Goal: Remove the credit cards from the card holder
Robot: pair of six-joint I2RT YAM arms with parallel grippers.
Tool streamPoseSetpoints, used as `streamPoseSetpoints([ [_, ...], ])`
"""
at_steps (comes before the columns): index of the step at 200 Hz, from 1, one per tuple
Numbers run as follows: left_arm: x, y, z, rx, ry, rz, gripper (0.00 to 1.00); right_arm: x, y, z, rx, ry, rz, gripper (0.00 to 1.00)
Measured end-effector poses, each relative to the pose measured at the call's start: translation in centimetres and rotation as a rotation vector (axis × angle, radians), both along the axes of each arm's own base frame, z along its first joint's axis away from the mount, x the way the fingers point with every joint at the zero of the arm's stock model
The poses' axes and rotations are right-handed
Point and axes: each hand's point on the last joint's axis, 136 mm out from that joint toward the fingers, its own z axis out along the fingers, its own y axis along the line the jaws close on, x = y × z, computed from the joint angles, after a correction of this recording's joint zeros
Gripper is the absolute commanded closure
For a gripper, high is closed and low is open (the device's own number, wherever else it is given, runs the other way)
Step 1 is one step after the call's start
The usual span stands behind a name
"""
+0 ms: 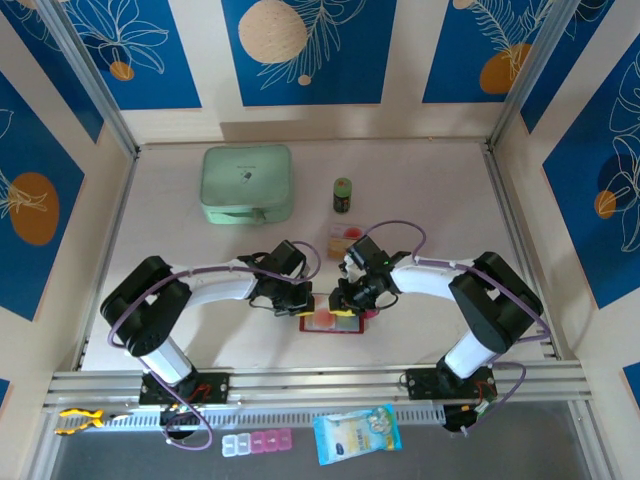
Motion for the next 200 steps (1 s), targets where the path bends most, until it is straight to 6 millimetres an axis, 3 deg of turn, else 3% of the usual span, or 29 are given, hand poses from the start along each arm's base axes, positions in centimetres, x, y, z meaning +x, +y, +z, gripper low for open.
streamPoseSetpoints([
  [136,0.0,0.0,0.0,-0.001,0.0,0.0,0.99,0.2,0.3,0.7,0.069,-0.001,-0.014,0.9],
  [200,0.0,-0.1,-0.1,-0.012,-0.002,0.005,0.99,0.0,-1.7,1.5,0.03,-0.017,-0.039,0.91],
])
